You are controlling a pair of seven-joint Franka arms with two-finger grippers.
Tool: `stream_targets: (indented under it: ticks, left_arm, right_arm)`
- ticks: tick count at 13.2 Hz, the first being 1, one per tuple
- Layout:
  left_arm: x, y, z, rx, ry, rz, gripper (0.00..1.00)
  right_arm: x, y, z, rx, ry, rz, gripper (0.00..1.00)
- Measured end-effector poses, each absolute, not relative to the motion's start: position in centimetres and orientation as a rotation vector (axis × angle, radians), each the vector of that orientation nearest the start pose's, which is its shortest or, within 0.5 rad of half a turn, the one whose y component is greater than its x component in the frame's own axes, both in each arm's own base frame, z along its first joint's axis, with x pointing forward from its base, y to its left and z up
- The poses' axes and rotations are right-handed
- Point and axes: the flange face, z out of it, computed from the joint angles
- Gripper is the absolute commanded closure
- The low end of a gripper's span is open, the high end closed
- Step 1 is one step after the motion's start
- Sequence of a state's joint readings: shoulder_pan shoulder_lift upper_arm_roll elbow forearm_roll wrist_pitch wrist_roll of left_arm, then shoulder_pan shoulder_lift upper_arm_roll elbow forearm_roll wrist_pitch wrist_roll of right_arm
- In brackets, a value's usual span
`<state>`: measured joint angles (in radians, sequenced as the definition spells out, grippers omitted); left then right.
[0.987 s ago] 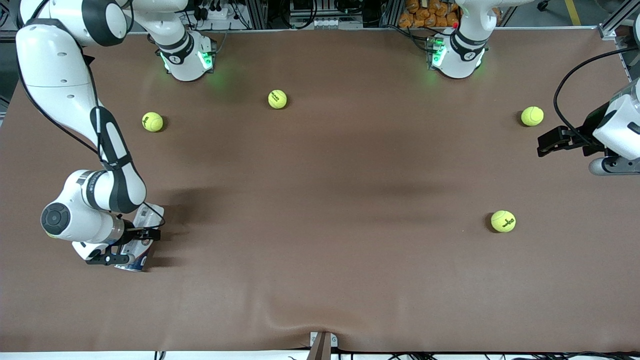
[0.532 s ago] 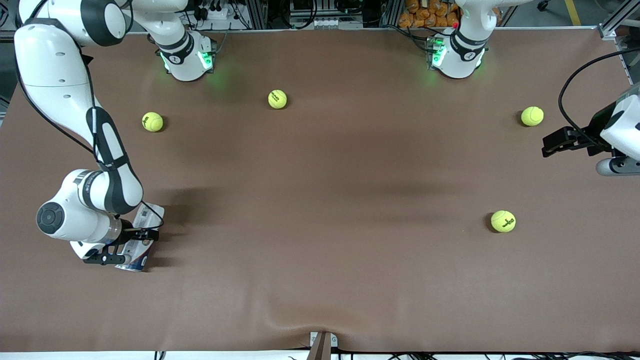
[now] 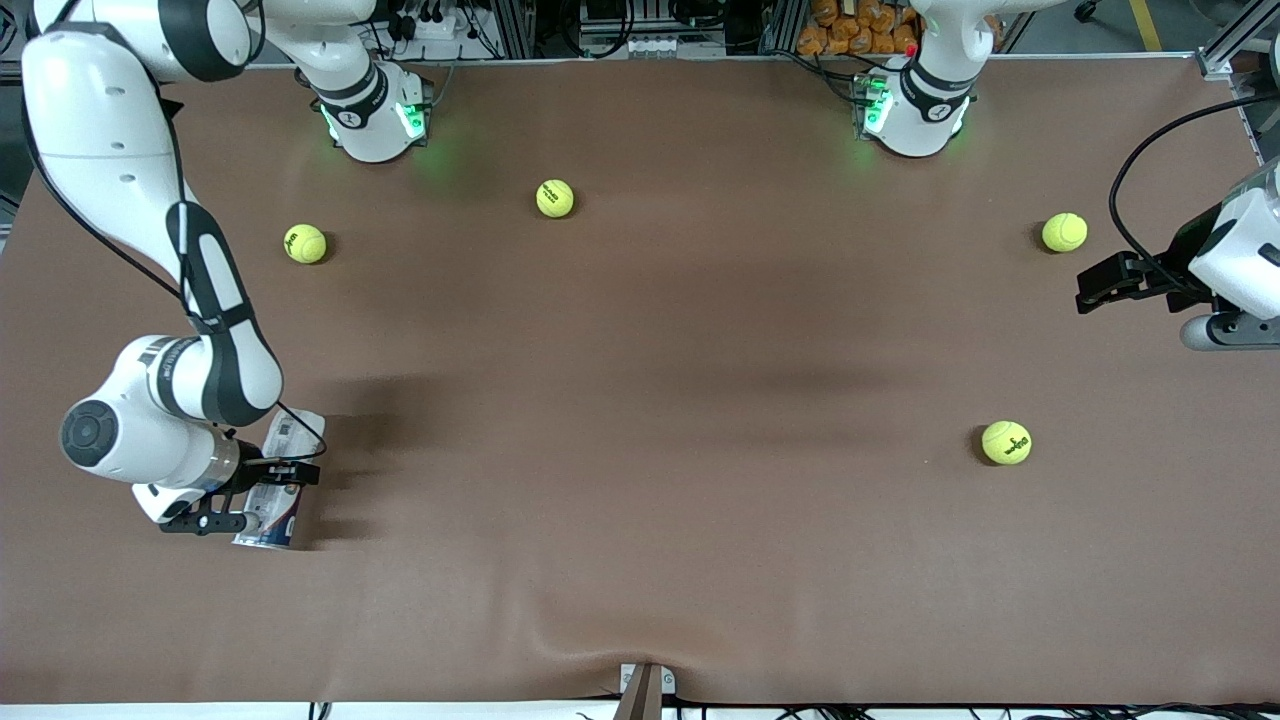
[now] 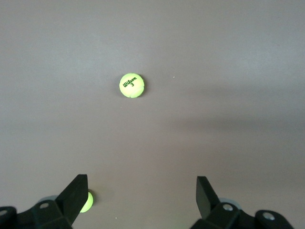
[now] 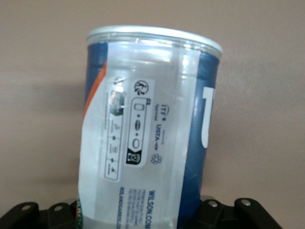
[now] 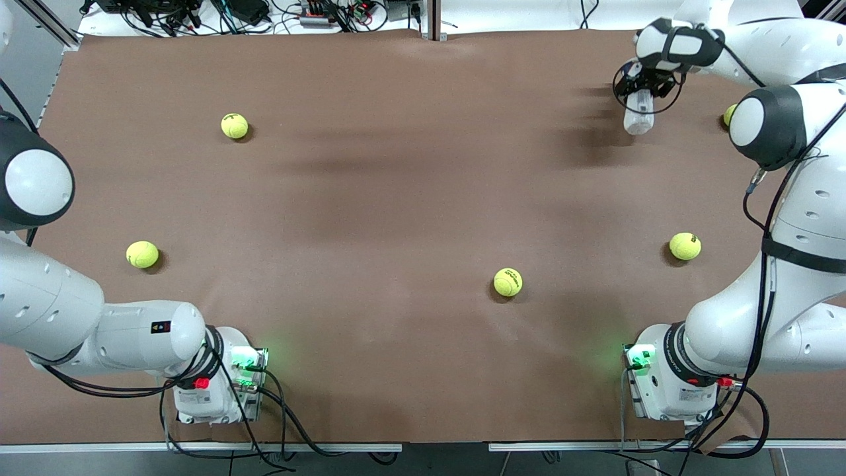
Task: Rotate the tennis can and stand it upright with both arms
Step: 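Lift the can with the right gripper and carry it to table center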
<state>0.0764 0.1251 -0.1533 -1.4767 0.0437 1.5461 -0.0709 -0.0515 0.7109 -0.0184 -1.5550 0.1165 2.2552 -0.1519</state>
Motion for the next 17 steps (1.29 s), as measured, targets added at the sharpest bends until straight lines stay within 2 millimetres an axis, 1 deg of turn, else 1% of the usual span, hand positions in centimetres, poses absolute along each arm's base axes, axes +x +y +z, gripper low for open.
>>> stream_targets:
  ticks: [1,2,4,5,6,7,9,12,13,15,17]
  left_arm:
    - [58.8,-3.8,59.6,-3.112,0.016,0.081,0.0]
    - [58.8,-4.1,59.6,-3.113,0.024,0.08,0.0]
    - [58.8,-4.4,59.7,-3.113,0.031,0.078,0.0]
    - [58.8,-4.4,59.7,-3.113,0.031,0.078,0.0]
    - [58.8,-4.4,59.7,-3.114,0.03,0.078,0.0]
    - [58.8,-4.4,59.7,-3.114,0.03,0.078,0.0]
    - [58.8,-4.3,59.7,-3.114,0.03,0.078,0.0]
    - [58.8,-4.3,59.7,-3.114,0.029,0.078,0.0]
    - [58.8,-4.3,59.7,-3.114,0.029,0.078,0.0]
    - [58.8,-4.3,59.7,-3.114,0.029,0.078,0.0]
    - [58.8,-4.3,59.7,-3.114,0.028,0.079,0.0]
  right_arm:
    - [70.5,-3.5,25.0,-3.058,-0.061,-0.009,0.45]
    - [70.8,-2.2,27.4,-3.054,-0.119,-0.032,0.45]
    - [71.0,1.2,31.5,-3.043,-0.266,-0.091,0.45]
    - [70.9,3.0,33.0,-3.033,-0.358,-0.112,0.45]
    - [70.8,4.9,33.9,-3.018,-0.465,-0.129,0.45]
    - [70.6,6.9,34.5,-2.998,-0.581,-0.141,0.45]
    - [70.0,11.7,35.0,-2.942,-0.82,-0.155,0.45]
    - [68.0,20.8,35.1,-2.834,-1.13,-0.167,0.45]
    - [66.8,24.4,35.1,-2.794,-1.224,-0.171,0.45]
    - [63.9,31.9,35.2,-2.72,-1.405,-0.201,0.45]
    - [60.1,38.9,34.9,-2.635,-1.594,-0.223,0.45]
